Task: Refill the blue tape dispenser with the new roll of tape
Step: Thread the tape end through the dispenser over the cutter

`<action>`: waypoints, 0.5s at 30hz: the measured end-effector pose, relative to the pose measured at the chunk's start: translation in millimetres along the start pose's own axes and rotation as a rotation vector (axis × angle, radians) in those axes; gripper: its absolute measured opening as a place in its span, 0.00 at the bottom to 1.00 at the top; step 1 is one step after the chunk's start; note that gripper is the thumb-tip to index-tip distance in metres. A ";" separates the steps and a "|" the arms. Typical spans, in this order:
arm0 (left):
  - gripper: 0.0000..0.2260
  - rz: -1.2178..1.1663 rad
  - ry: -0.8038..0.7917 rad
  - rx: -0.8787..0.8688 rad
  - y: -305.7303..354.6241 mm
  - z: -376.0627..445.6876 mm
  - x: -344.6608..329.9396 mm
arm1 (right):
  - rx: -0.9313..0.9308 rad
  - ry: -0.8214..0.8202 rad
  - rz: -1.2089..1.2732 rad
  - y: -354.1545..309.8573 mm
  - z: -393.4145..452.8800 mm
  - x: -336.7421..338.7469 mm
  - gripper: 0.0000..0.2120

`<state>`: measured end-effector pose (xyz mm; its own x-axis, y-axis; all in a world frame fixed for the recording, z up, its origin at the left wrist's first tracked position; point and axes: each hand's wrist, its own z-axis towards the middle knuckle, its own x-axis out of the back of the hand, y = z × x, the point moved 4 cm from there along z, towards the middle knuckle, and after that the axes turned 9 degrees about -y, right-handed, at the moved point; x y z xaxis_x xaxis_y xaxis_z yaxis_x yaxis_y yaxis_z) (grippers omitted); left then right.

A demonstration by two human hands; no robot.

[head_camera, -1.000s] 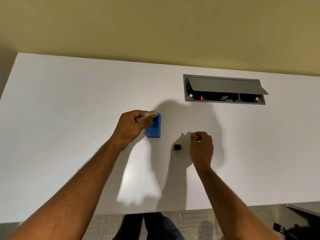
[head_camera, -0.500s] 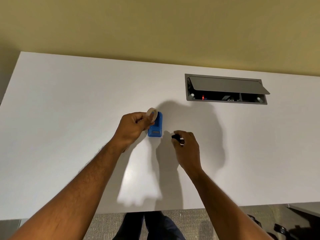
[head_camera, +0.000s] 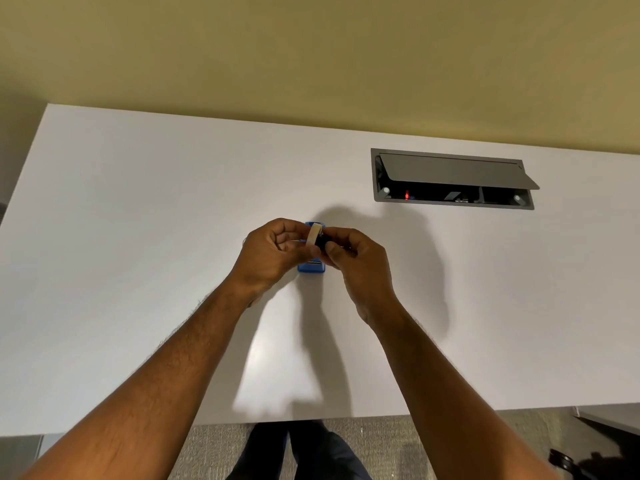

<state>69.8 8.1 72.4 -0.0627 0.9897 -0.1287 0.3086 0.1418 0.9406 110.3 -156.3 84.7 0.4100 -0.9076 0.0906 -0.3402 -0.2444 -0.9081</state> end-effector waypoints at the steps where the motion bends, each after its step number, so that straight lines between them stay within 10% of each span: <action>1: 0.16 -0.025 -0.009 -0.008 0.8 -0.9 -0.9 | 0.009 0.007 -0.016 -0.8 -1.5 -0.1 0.09; 15: 0.15 0.073 -0.084 -0.037 2.8 -4.9 -6.7 | 0.003 0.149 -0.149 -1.9 -7.6 -5.3 0.08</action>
<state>66.4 1.8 77.4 0.0392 0.9957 -0.0838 0.2740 0.0700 0.9592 102.4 -153.6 89.0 0.3259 -0.9019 0.2835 -0.2827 -0.3792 -0.8811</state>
